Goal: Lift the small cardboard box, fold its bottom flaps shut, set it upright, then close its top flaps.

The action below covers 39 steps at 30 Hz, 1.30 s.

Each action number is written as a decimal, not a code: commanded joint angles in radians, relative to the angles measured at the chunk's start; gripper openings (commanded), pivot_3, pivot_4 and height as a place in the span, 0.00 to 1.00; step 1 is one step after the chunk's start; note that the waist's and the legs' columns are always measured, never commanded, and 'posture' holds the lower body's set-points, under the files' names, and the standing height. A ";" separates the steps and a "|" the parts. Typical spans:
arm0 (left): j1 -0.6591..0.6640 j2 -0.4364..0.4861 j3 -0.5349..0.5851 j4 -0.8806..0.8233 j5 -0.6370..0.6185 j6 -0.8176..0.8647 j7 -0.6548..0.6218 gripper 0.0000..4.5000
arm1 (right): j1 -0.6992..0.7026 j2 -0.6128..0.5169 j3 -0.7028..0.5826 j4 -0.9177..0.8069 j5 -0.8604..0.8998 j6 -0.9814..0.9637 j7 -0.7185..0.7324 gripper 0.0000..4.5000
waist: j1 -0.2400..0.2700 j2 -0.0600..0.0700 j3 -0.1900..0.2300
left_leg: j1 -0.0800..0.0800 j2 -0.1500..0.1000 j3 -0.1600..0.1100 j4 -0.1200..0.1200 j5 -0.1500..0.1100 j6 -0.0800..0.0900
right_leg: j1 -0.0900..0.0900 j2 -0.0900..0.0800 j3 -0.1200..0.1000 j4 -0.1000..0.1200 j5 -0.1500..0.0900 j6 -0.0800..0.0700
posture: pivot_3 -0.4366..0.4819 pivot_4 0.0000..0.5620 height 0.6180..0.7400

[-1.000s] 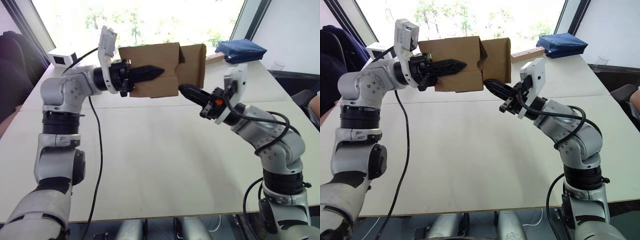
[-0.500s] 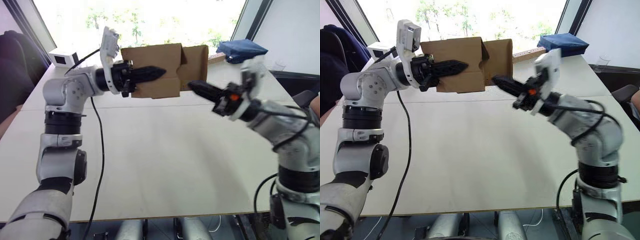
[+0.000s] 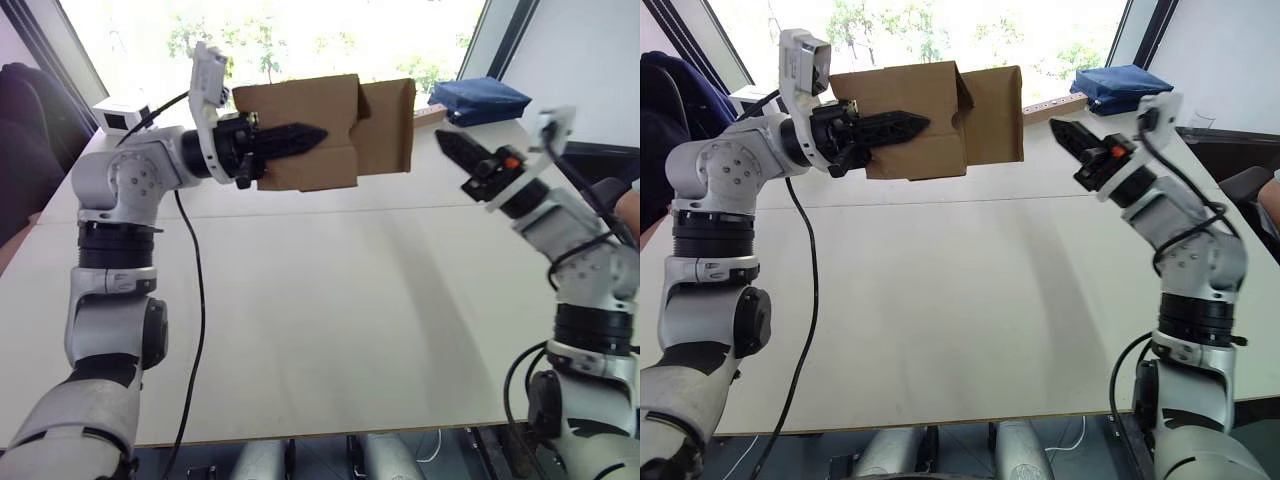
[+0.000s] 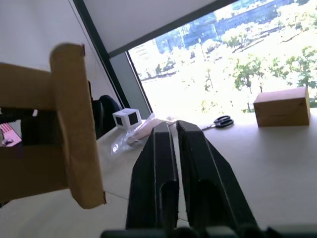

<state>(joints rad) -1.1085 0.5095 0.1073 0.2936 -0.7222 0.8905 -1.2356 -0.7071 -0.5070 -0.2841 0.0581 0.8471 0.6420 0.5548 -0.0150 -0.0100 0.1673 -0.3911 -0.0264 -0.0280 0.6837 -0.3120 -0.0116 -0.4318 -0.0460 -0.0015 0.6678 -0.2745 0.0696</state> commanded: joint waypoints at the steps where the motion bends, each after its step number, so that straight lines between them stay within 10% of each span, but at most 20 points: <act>1: -0.030 0.008 0.033 -0.040 -0.033 0.003 0.014 0.00 | -0.076 0.065 0.014 0.052 -0.041 -0.066 -0.008 0.43 | -0.002 0.000 0.000 | 0.000 0.000 0.000 0.000 0.000 -0.001 | 0.000 0.000 0.000 0.000 0.000 0.000 | 0.48 0.27 1.00; 19: -0.061 0.002 0.046 0.037 -0.055 -0.006 0.020 0.00 | -0.018 0.353 -0.097 -0.162 0.447 0.129 -0.167 0.51 | -0.001 0.000 0.000 | 0.000 0.000 -0.001 0.000 0.003 -0.006 | -0.001 -0.001 0.000 0.001 0.000 0.000 | 0.48 0.27 1.00; 39: -0.073 -0.008 0.050 0.041 -0.070 0.010 0.042 0.00 | -0.003 0.437 -0.067 -0.153 0.550 0.083 -0.207 0.51 | -0.003 0.000 0.000 | 0.000 0.000 -0.001 -0.001 0.003 -0.006 | -0.001 0.000 0.000 0.001 0.000 0.000 | 0.48 0.27 1.00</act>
<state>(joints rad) -1.1465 0.4977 0.1341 0.3506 -0.7745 0.9045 -1.1954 -0.7008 -0.0761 -0.3553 -0.0760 1.3786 0.7402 0.3416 -0.0177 -0.0097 0.1673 -0.3913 -0.0264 -0.0288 0.6831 -0.3088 -0.0172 -0.4326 -0.0463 -0.0015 0.6686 -0.2744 0.0697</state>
